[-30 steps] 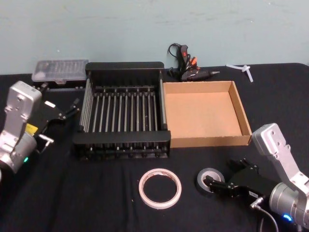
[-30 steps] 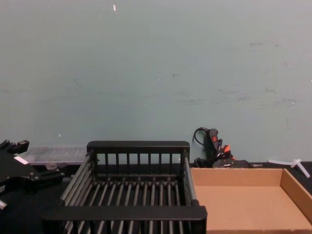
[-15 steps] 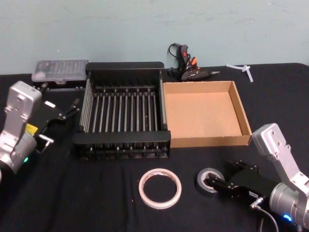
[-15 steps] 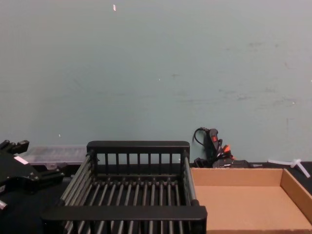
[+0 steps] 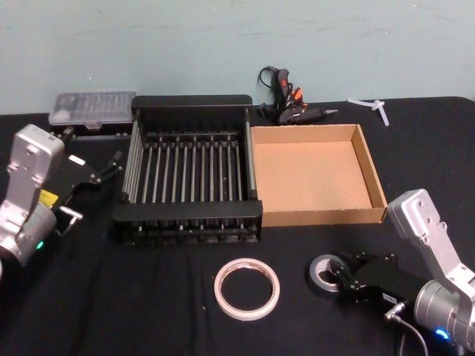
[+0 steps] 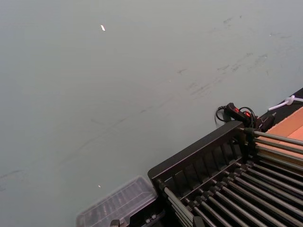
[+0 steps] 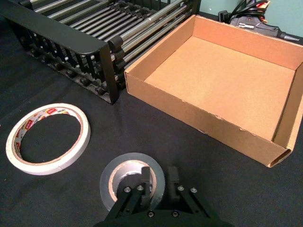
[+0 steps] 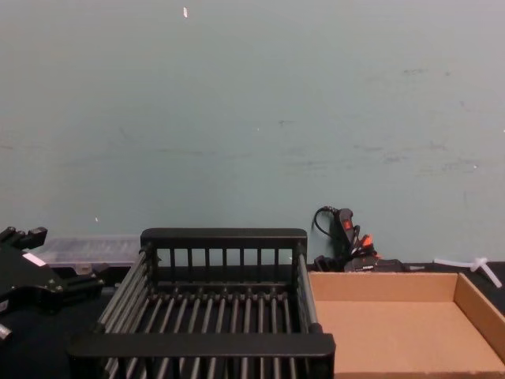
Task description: Pick up the white tape and place it into the black box , Pick up the silver tape and place it into the brown box.
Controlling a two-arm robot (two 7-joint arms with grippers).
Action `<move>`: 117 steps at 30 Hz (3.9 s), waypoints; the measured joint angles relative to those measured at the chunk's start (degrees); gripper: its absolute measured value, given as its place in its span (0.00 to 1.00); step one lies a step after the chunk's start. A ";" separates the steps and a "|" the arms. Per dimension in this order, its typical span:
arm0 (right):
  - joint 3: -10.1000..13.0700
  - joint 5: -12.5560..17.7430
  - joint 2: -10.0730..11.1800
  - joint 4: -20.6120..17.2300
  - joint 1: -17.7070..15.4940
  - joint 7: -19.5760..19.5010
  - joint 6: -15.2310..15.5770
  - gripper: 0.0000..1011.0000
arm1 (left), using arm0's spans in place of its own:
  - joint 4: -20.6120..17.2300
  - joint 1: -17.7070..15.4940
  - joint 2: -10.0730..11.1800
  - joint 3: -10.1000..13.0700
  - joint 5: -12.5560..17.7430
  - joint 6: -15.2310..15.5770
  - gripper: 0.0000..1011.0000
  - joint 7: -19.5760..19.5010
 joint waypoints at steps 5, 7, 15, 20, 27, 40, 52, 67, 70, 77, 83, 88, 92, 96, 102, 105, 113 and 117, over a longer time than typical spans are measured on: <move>0.00 0.01 0.00 0.00 0.00 0.00 0.00 0.16 | 0.00 0.00 0.00 0.00 0.00 0.00 0.99 0.00; 0.00 0.01 0.00 0.00 0.00 0.00 0.00 0.15 | 0.00 0.00 0.00 0.00 0.00 0.00 0.99 0.00; 0.68 0.25 -0.21 -0.13 -0.32 1.02 -0.46 0.16 | 0.00 0.00 0.00 0.00 0.00 0.00 0.99 0.00; 1.52 0.84 -0.30 -0.77 -0.27 1.72 -1.16 0.15 | 0.00 0.00 0.00 0.00 0.00 0.00 0.99 0.00; 2.43 1.56 -0.42 -1.62 0.77 2.24 -2.37 0.16 | 0.00 0.00 0.00 0.00 0.00 0.00 0.99 0.00; 2.26 1.71 -1.58 0.15 6.30 2.17 -3.33 0.15 | 0.00 0.00 0.00 0.00 0.00 0.00 0.99 0.00; 0.52 -0.17 -5.07 7.20 15.22 0.90 -3.17 0.16 | 0.00 0.00 0.00 0.00 0.00 0.00 0.99 0.00; -2.18 -4.79 -10.93 21.49 26.76 -0.35 -4.25 0.15 | 0.00 0.00 0.00 0.00 0.00 0.00 0.99 0.00; -2.78 -5.92 -12.34 24.98 28.92 -0.50 -4.76 0.16 | 0.00 0.00 0.00 0.00 0.00 0.00 0.99 0.00; -3.49 -7.94 -15.18 31.75 32.53 -0.94 -5.44 0.16 | 0.00 0.00 0.00 0.00 0.00 0.00 0.99 0.00; -3.58 -9.35 -16.90 35.82 34.28 -1.47 -5.81 0.15 | 0.00 0.00 0.00 0.00 0.00 0.00 0.99 0.00; -3.59 -9.49 -17.00 36.12 34.38 -1.53 -5.86 0.15 | 0.00 0.00 0.00 0.00 0.00 0.00 0.99 0.00; -3.60 -9.48 -16.99 36.04 34.38 -1.53 -5.86 0.16 | 0.00 0.00 0.00 0.00 0.00 0.00 0.99 0.00; -3.60 -9.45 -16.97 35.95 34.38 -1.52 -5.87 0.17 | 0.00 0.00 0.00 0.00 0.00 0.00 0.99 0.00; -3.60 -9.40 -16.95 35.89 34.35 -1.51 -5.87 0.36 | 0.00 0.00 0.00 0.00 0.00 0.00 0.99 0.00; -3.60 -9.39 -16.94 35.87 34.35 -1.50 -5.87 0.46 | 0.00 0.00 0.00 0.00 0.00 0.00 0.99 0.00; -3.60 -9.35 -16.90 35.83 34.34 -1.47 -5.84 0.71 | 0.00 0.00 0.00 0.00 0.00 0.00 0.99 0.00; -3.60 -9.33 -16.90 35.81 34.34 -1.45 -5.83 0.81 | 0.00 0.00 0.00 0.00 0.00 0.00 0.99 0.00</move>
